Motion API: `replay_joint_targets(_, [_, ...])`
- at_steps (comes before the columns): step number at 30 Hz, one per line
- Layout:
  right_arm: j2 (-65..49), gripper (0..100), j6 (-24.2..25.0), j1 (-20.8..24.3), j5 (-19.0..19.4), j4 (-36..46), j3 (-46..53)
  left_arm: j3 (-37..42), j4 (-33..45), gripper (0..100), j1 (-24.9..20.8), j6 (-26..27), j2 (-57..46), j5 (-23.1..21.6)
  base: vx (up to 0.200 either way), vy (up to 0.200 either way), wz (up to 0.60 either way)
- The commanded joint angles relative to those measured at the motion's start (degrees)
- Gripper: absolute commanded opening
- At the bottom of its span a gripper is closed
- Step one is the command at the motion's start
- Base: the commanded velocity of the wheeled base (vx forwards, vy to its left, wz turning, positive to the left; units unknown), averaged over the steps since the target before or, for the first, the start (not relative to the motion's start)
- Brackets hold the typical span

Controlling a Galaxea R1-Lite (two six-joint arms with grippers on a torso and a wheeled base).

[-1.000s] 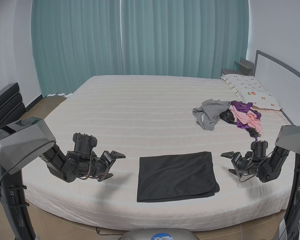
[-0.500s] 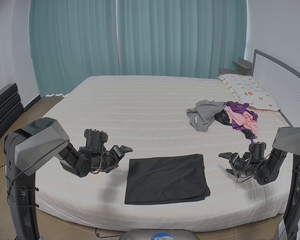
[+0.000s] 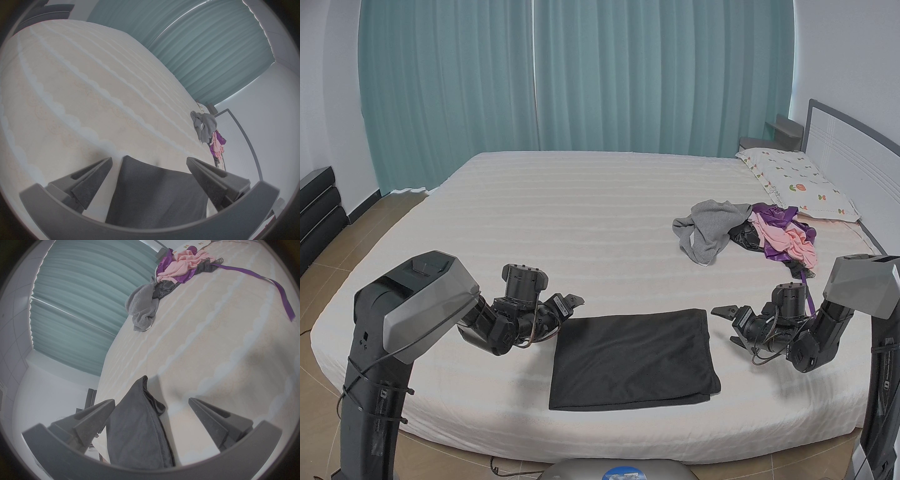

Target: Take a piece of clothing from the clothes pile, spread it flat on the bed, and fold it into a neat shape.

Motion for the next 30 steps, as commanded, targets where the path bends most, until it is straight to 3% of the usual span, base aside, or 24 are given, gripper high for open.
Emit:
replay_joint_targets(1, [1.92,100,-0.05,0.91,-0.47,0.49,-2.24,-1.99,0.36,100,-0.96,0.57,3.26,0.69,0.0,0.0,0.0])
replay_joint_targets(5, [2.01,100,0.04,1.27,-0.56,0.93,-4.08,-3.93,1.68,100,-1.05,0.83,4.22,1.04,0.0,0.0,0.0])
replay_joint_targets(6, [2.1,100,0.04,1.27,-0.64,0.93,-4.44,-4.28,2.12,0,-1.05,0.83,4.31,1.21,0.0,0.0,0.0])
replay_joint_targets(10, [2.63,100,0.04,2.5,-1.26,1.19,-6.19,-4.89,2.29,0,-0.96,0.66,4.49,2.71,0.0,0.0,0.0])
replay_joint_targets(12, [3.77,100,-0.05,3.9,-5.3,4.18,-10.41,-5.07,1.86,0,-1.05,0.48,4.58,5.61,0.0,0.0,0.0])
replay_joint_targets(14, [4.3,100,-0.14,4.61,-6.88,7.26,-12.78,-5.07,1.77,0,-1.05,0.3,4.49,7.28,0.0,0.0,0.0])
replay_joint_targets(29, [4.82,100,-2.68,4.78,-6.53,16.75,-22.28,-4.19,-1.48,0,-1.05,-1.1,4.31,8.68,0.0,0.0,0.0])
replay_joint_targets(30, [4.91,0,-3.12,4.78,-6.36,17.37,-22.72,-4.19,-1.48,0,-1.05,-1.19,4.31,8.68,0.0,0.0,0.0])
